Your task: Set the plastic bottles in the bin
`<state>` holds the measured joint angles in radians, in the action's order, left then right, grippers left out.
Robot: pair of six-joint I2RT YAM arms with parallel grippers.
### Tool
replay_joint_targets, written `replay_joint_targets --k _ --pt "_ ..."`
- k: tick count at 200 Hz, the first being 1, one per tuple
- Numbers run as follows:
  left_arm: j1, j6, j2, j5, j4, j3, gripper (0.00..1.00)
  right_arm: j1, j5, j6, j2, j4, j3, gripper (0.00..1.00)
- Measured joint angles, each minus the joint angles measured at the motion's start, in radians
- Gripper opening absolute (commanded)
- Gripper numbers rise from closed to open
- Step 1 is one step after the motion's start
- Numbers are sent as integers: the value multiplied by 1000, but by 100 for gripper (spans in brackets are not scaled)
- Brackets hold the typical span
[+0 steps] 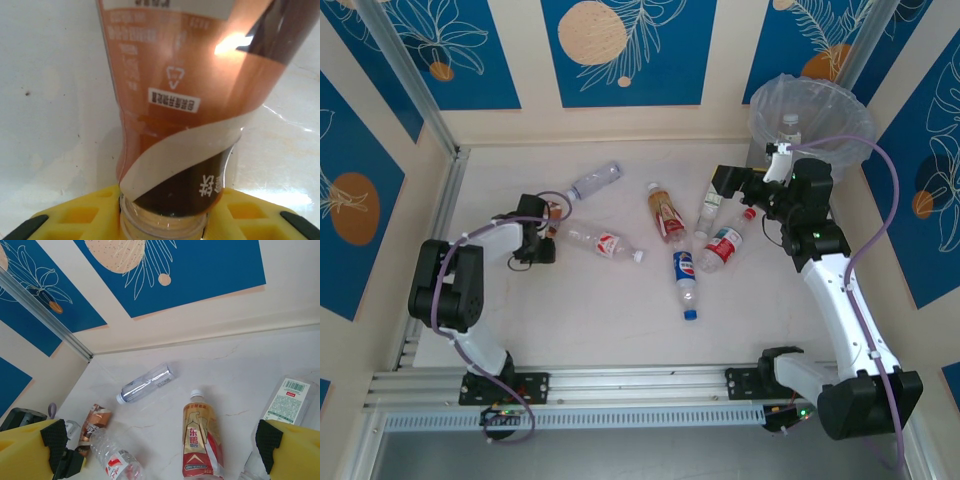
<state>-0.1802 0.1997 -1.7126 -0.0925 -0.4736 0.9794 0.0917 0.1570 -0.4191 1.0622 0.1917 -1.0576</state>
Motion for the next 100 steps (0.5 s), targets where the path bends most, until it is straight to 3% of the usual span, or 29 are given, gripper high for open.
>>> replay_joint_targets --k 63,84,100 --pt "-18 -1 10 -21 0 -1 15 0 0 0 0 7 0 100" --pt "-23 -1 48 -21 -2 -8 0 0 0 0 0 21 0 100" --pt "-24 -1 87 -21 -2 -20 0 0 0 0 0 31 0 100"
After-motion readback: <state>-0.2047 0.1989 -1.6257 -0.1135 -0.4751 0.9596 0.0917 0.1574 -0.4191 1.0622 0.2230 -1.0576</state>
